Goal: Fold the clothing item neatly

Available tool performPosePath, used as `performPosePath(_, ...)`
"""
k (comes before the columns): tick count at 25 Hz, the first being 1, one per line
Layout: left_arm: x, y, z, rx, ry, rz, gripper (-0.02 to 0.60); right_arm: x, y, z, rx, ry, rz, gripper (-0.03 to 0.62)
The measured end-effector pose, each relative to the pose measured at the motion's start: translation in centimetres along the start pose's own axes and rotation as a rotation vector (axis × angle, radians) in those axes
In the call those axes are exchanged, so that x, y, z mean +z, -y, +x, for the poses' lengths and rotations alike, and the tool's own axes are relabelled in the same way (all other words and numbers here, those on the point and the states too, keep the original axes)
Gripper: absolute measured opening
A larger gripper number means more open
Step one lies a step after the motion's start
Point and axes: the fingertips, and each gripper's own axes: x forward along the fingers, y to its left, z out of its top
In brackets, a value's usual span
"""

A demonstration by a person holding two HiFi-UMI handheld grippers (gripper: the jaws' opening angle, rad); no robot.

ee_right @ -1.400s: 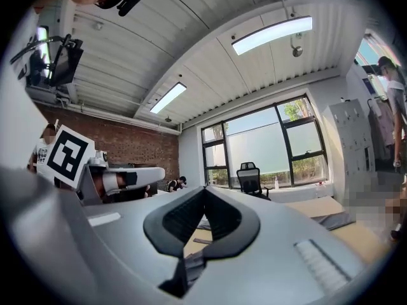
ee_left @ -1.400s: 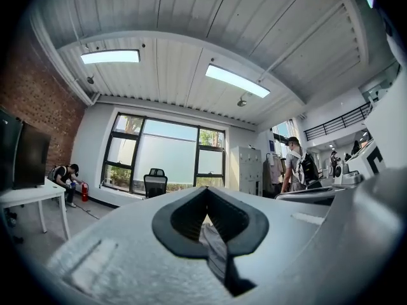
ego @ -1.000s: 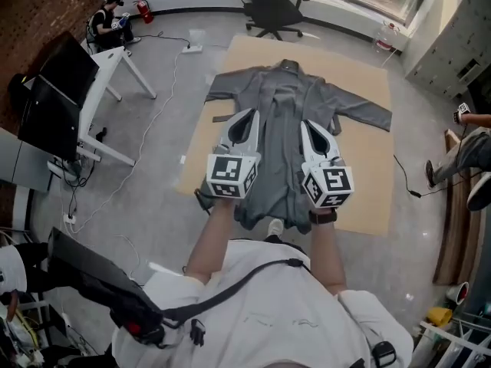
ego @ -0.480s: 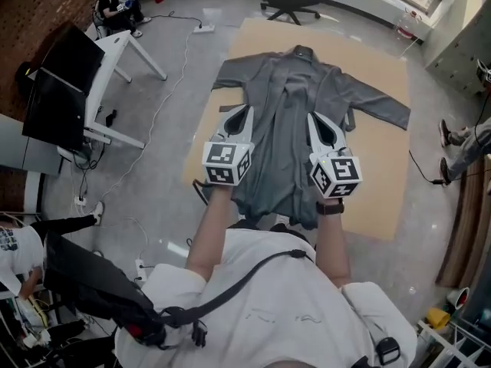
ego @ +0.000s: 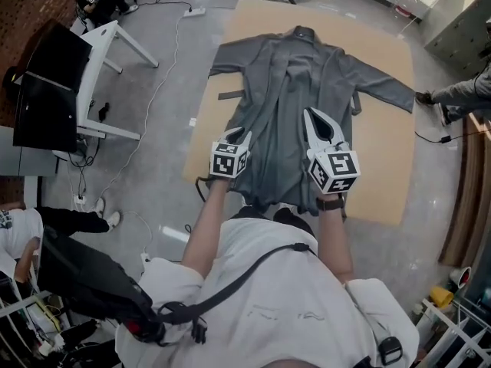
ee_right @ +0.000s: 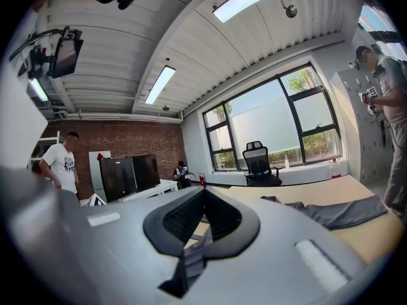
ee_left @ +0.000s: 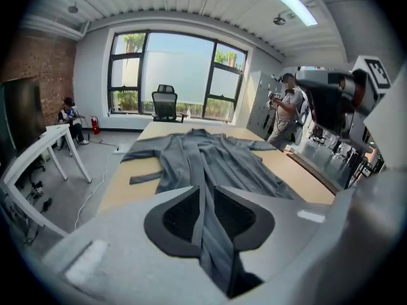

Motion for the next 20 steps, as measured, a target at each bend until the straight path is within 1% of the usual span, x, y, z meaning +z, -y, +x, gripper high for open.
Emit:
performPosePath(3,-4.0,-0.2,1.5,-0.006,-0.092,0.010,0.080,-0.9,0.1,0.0,-0.013,-0.026,0.004,0.006)
performPosePath(6,-7.2,-0.3,3.0,-0.009,-0.173,0.029,0.119,-2.2,0.8,-0.1,-0.036,-0.058,0.019,0.006)
performPosePath(10,-10.8,-0.7,4.9,-0.006,-0.266,0.100,0.129,-3.8,1.7,-0.2,-0.066,-0.096,0.043,0.006)
performPosePath(14,-13.1,-1.2,6.5,0.000,-0.328,0.164,0.129,-4.9,1.8,-0.2,-0.078,-0.118,0.054,0.006)
performPosePath(17,-13.9,-1.5,7.3,0.019,-0.345,0.172,0.127,-5.6,2.0,-0.5,-0.084,-0.132,0.055,0.006)
performPosePath(20,-14.3,-1.0,7.5,0.015,-0.362,0.176,0.127,-5.8,2.6,-1.5,-0.097,-0.144,0.063,0.006)
